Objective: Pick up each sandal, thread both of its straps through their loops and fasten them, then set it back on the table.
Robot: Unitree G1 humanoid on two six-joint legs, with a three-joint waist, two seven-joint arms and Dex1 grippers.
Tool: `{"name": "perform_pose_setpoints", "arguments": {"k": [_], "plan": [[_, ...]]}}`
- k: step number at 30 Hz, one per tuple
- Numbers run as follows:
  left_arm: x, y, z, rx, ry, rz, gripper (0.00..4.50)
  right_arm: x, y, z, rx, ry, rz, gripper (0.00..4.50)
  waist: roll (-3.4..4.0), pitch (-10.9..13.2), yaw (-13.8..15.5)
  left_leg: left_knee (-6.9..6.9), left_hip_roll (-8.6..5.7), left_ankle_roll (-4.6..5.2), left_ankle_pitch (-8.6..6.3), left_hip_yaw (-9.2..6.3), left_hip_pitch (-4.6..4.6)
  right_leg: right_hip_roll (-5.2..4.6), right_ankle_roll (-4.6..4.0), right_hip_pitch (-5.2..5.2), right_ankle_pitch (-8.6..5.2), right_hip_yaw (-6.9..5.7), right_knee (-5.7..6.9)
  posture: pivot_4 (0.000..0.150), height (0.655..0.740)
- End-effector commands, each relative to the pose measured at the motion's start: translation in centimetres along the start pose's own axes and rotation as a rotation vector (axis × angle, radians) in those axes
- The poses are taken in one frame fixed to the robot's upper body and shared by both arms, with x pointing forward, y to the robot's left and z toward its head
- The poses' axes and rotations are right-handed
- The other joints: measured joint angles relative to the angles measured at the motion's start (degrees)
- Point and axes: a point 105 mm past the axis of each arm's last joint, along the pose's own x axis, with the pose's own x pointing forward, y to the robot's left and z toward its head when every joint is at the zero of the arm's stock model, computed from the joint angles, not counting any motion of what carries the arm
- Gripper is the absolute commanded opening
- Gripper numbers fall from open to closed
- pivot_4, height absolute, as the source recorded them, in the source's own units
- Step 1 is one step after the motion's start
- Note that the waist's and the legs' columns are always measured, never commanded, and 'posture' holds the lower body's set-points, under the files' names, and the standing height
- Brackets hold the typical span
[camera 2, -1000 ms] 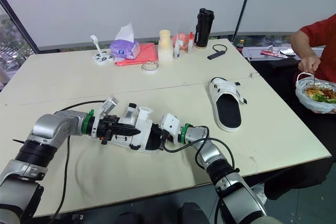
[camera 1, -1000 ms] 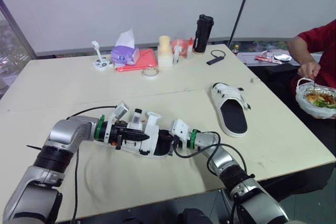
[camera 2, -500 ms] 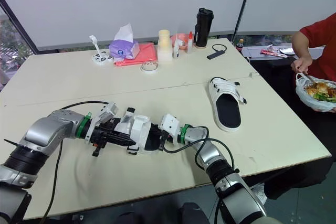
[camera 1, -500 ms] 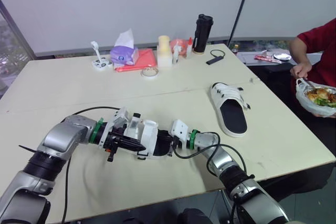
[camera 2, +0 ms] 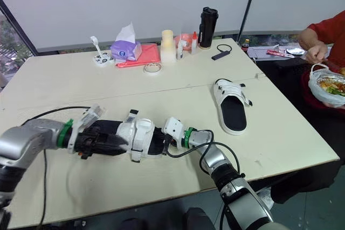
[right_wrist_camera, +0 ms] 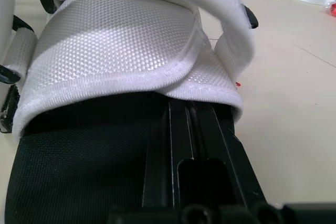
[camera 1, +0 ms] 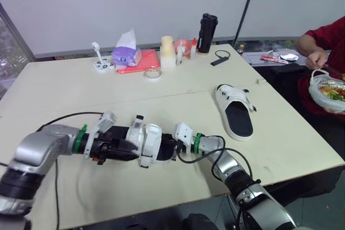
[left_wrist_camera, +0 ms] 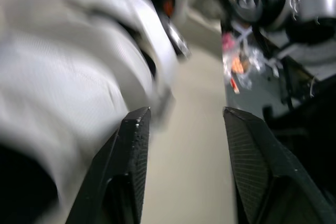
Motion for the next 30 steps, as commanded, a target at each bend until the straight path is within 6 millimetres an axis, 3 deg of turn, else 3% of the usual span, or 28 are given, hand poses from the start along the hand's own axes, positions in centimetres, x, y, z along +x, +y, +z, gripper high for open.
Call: {"name": "perform_pose_setpoints", "arguments": {"k": [1,6,16,29,30], "plan": [[-0.1,-1.6,-0.7,0.025,0.013,-0.001,2.36,-2.5,3.5,-8.2,0.156,0.314,0.057,0.00,-0.08,0.09,0.06,0.00,0.01,0.00,0.00,-0.01,0.01,-0.01,-0.01,-0.10,-0.01,0.00,-0.01,0.150,0.7394],[1.5,-0.5,-3.0,0.029,0.027,0.089,2.36,-2.1,3.6,-8.0,0.153,0.310,0.068,0.00,-0.24,0.12,0.09,0.00,0.06,-0.02,-0.01,-0.05,0.02,-0.18,-0.03,-0.10,-0.02,0.02,-0.06,0.150,0.7394],[3.0,1.4,-2.1,0.087,-0.040,0.156,2.36,-2.2,3.4,-7.9,0.145,0.312,0.073,0.00,-0.27,0.12,0.04,-0.06,0.01,-0.01,-0.01,0.01,-0.07,-0.11,-0.15,-0.04,0.06,0.03,-0.07,0.150,0.7394],[5.4,1.2,-2.2,0.078,-0.034,0.079,2.36,-2.2,3.5,-8.0,0.147,0.315,0.067,0.00,-0.30,0.10,0.06,-0.05,-0.03,-0.01,-0.01,0.03,-0.06,-0.06,-0.13,0.07,0.06,0.02,-0.07,0.150,0.7394],[5.6,1.5,-2.5,0.075,-0.025,0.088,2.12,-2.2,3.4,-8.0,0.147,0.314,0.065,0.00,-0.31,0.10,0.07,-0.05,-0.03,-0.01,0.00,0.03,-0.06,-0.05,-0.13,0.08,0.06,0.02,-0.07,0.150,0.7394]]}}
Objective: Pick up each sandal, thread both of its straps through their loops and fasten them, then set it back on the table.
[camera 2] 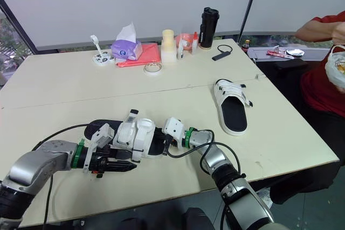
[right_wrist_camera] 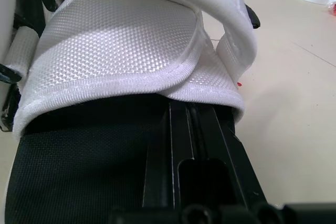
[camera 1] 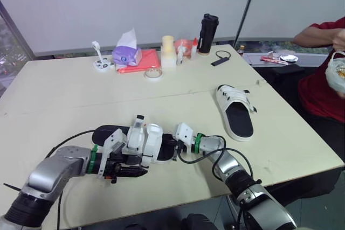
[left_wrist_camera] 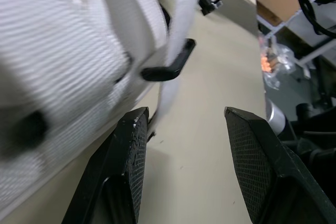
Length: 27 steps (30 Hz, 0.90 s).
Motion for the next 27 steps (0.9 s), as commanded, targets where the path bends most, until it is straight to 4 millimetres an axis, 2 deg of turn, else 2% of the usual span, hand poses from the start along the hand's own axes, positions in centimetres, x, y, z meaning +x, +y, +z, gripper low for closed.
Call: {"name": "perform_pose_setpoints", "arguments": {"k": [1,3,5,9,12,17,20,23,27], "plan": [[0.4,0.3,-0.2,0.013,0.023,0.008,1.83,-2.2,3.5,-8.1,0.150,0.314,0.059,0.00,-0.01,-0.01,0.00,0.00,0.00,0.00,0.00,0.00,0.00,0.01,0.00,0.00,0.00,0.00,0.00,0.150,0.7394],[0.5,0.4,-0.3,0.003,0.025,0.014,1.07,-2.2,3.5,-8.0,0.150,0.313,0.058,0.00,-0.02,-0.01,-0.01,0.00,0.00,0.00,0.00,0.00,0.00,0.02,0.00,0.01,0.00,0.00,0.00,0.150,0.7394],[0.5,0.5,-0.2,-0.005,0.020,0.018,0.06,-2.3,3.6,-8.1,0.151,0.313,0.058,0.00,-0.02,-0.01,0.01,0.00,0.00,0.00,0.00,-0.01,0.00,0.02,0.00,0.01,0.00,0.00,0.00,0.150,0.7394],[0.3,0.5,-0.3,-0.028,0.023,0.027,0.06,-2.3,3.7,-8.2,0.153,0.315,0.057,0.00,-0.02,-0.02,0.01,0.00,0.00,0.00,0.00,-0.01,0.01,0.02,0.01,0.02,0.00,0.00,0.00,0.150,0.7394],[-0.1,-0.4,-1.0,-0.071,0.051,-0.013,0.06,-2.3,3.6,-8.2,0.154,0.315,0.055,0.00,-0.04,-0.03,-0.07,0.00,0.00,0.00,0.00,-0.01,0.02,0.03,0.01,0.02,0.00,0.00,0.01,0.150,0.7394],[-1.9,-3.8,-3.4,-0.116,0.170,-0.172,0.06,-2.3,3.6,-8.2,0.154,0.316,0.056,0.00,0.00,0.00,-0.11,-0.01,0.04,0.00,0.00,-0.01,0.02,0.03,0.00,-0.03,-0.01,0.00,0.01,0.150,0.7394],[-2.8,-5.3,-3.8,-0.111,0.202,-0.229,0.06,-2.3,3.6,-8.2,0.154,0.316,0.058,0.00,-0.01,-0.01,-0.14,-0.01,0.10,-0.01,-0.01,-0.06,0.08,-0.02,-0.06,-0.21,-0.04,0.00,-0.01,0.150,0.7394],[-3.0,-6.3,-3.1,-0.096,0.185,-0.267,0.06,-2.3,3.6,-8.2,0.155,0.317,0.059,0.00,0.00,-0.03,-0.37,-0.17,0.13,-0.01,-0.02,-0.01,0.10,-0.06,-0.14,-0.23,-0.09,0.06,-0.02,0.150,0.7394],[-2.6,-5.5,-0.4,-0.096,0.057,-0.231,0.06,-2.2,3.7,-8.2,0.157,0.315,0.059,0.00,0.01,-0.02,-0.25,-0.25,0.09,0.11,-0.06,-0.01,0.07,0.12,-0.24,-0.15,-0.14,0.05,0.01,0.150,0.7394]]}}
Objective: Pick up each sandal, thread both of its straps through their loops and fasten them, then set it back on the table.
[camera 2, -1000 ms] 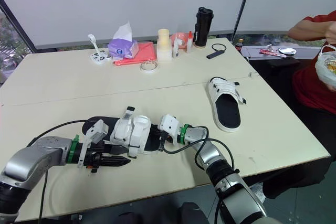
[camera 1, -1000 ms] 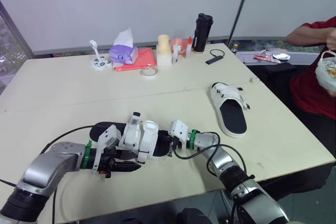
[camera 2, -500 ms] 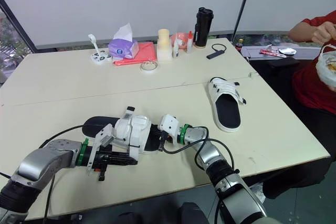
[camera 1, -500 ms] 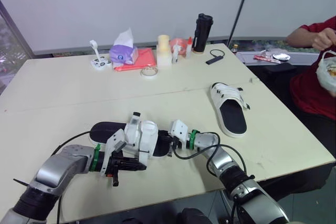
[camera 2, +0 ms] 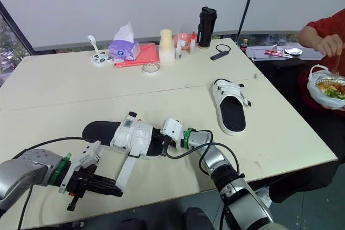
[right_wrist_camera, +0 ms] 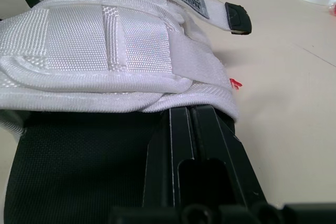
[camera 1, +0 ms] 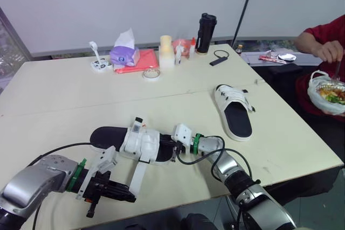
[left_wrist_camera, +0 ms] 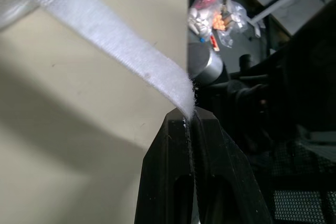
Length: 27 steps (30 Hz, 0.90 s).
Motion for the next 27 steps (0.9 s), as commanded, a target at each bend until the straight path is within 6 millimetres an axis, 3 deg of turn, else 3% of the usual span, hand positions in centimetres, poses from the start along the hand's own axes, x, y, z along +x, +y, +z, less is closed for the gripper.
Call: {"name": "perform_pose_setpoints", "arguments": {"k": [1,6,8,10,13,15,18,21,27], "plan": [[0.4,-0.8,2.2,-0.005,-0.106,-0.063,0.06,-2.5,3.4,-8.4,0.165,0.321,0.045,0.00,0.01,0.01,0.19,0.01,0.00,0.00,0.00,-0.01,0.00,0.01,0.00,0.00,0.00,-0.01,0.03,0.150,0.7394],[0.0,-0.5,6.4,-0.011,-0.288,-0.081,0.06,-2.4,3.5,-8.4,0.166,0.322,0.045,0.00,-0.09,0.04,0.25,0.19,-0.07,0.00,0.00,-0.07,0.02,0.01,0.16,-0.05,-0.08,-0.08,0.05,0.150,0.7394],[-0.7,0.0,9.7,-0.036,-0.450,-0.107,0.06,-2.5,3.4,-8.4,0.166,0.325,0.044,0.00,-0.08,0.03,0.31,0.21,-0.08,0.00,0.00,-0.06,0.00,0.02,0.18,0.13,-0.08,-0.08,0.06,0.150,0.7394],[-1.0,0.5,11.3,-0.066,-0.533,-0.112,0.06,-2.5,3.4,-8.4,0.169,0.324,0.041,0.00,-0.20,0.06,0.22,0.29,-0.12,0.00,0.01,-0.05,-0.03,0.04,0.20,0.18,-0.07,-0.17,0.09,0.150,0.7394],[-0.8,3.2,12.2,-0.166,-0.614,0.002,0.06,-2.6,3.7,-8.5,0.173,0.323,0.041,0.00,-0.28,-0.03,0.19,0.28,-0.12,0.00,0.01,-0.06,-0.01,0.06,0.25,0.26,0.01,-0.16,0.10,0.150,0.7394],[-0.1,5.4,11.6,-0.231,-0.597,0.112,0.06,-2.6,3.8,-8.6,0.176,0.324,0.040,0.00,-0.29,-0.05,0.32,0.28,-0.13,0.00,0.01,-0.06,-0.01,0.07,0.31,0.26,0.14,-0.16,0.11,0.150,0.7394],[0.8,6.2,10.6,-0.248,-0.546,0.161,0.06,-2.6,3.8,-8.6,0.178,0.324,0.035,0.00,-0.25,-0.09,0.35,0.30,-0.14,-0.03,0.02,-0.11,0.02,0.06,0.29,0.35,0.14,-0.19,0.11,0.150,0.7394],[0.6,6.3,10.7,-0.260,-0.551,0.162,0.93,-2.7,3.7,-8.6,0.178,0.323,0.027,0.00,-0.27,-0.12,0.34,0.31,-0.17,-0.08,0.05,-0.11,0.04,0.03,0.25,0.39,0.11,-0.19,0.10,0.150,0.7394],[-0.8,6.6,12.3,-0.191,-0.597,0.191,3.85,-2.7,3.6,-8.6,0.178,0.324,0.022,0.00,-0.26,-0.13,0.36,0.31,-0.19,-0.09,0.05,-0.12,0.06,0.03,0.25,0.44,0.11,-0.19,0.10,0.150,0.7394]]}}
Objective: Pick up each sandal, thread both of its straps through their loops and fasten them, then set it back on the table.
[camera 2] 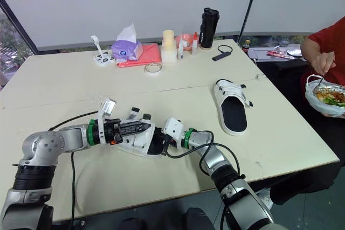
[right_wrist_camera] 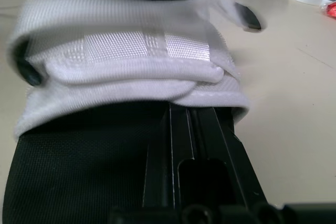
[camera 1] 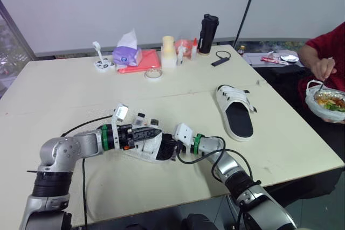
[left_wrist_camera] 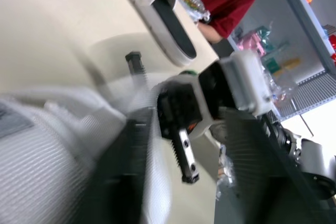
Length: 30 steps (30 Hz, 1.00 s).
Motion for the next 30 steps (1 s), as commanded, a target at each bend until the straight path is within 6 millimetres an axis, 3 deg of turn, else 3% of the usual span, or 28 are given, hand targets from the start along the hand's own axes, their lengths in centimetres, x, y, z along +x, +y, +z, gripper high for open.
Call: {"name": "perform_pose_setpoints", "arguments": {"k": [1,7,9,13,16,20,29,30], "plan": [[-0.6,-0.2,2.7,0.089,-0.076,0.009,3.85,-2.6,3.7,-8.4,0.164,0.322,0.061,0.00,0.00,0.00,0.01,0.00,0.00,0.00,0.00,0.00,0.01,0.00,0.00,0.02,0.00,0.00,0.00,0.150,0.7394],[-0.2,-0.7,7.2,0.317,-0.128,0.035,3.85,-2.5,3.8,-8.4,0.164,0.323,0.066,0.00,-0.06,-0.01,-0.03,0.00,-0.02,-0.05,0.03,-0.06,0.00,0.02,0.03,0.03,-0.01,-0.06,-0.02,0.150,0.7394],[0.2,-0.1,7.7,0.419,-0.081,0.069,3.85,-2.4,3.8,-8.4,0.163,0.323,0.069,0.00,-0.03,-0.02,-0.05,0.00,-0.04,-0.07,0.03,-0.05,0.01,0.02,0.03,0.06,-0.01,-0.06,-0.02,0.150,0.7394],[1.0,1.2,6.4,0.566,0.065,0.063,3.85,-2.1,3.8,-8.3,0.161,0.321,0.074,0.00,0.17,-0.02,-0.09,-0.02,-0.04,-0.07,0.03,-0.01,0.02,0.02,0.01,0.06,0.00,-0.05,-0.04,0.150,0.7394],[1.6,1.5,5.5,0.514,0.136,-0.032,3.85,-1.9,3.8,-8.1,0.158,0.317,0.075,0.00,0.09,0.01,-0.07,-0.02,-0.03,-0.06,0.04,-0.02,-0.02,0.03,0.01,0.01,0.00,-0.05,-0.02,0.150,0.7394],[1.3,0.2,5.5,0.439,0.160,-0.154,3.85,-2.0,3.7,-8.1,0.158,0.317,0.068,0.00,0.05,0.02,-0.24,0.00,-0.03,-0.05,0.04,-0.02,-0.06,0.11,0.03,-0.04,-0.01,-0.06,-0.01,0.150,0.7394],[1.2,1.1,3.7,0.457,0.239,-0.136,3.85,-2.4,3.8,-8.4,0.162,0.322,0.058,0.00,0.07,0.02,-0.15,-0.01,-0.02,-0.04,0.04,-0.04,-0.04,0.08,0.04,-0.02,-0.02,-0.04,0.00,0.150,0.7394],[1.1,1.2,3.6,0.453,0.239,-0.135,3.34,-2.4,3.7,-8.4,0.161,0.323,0.058,0.00,0.07,0.02,-0.14,-0.01,-0.02,-0.04,0.04,-0.05,-0.04,0.08,0.04,-0.02,-0.02,-0.05,0.00,0.150,0.7394]]}}
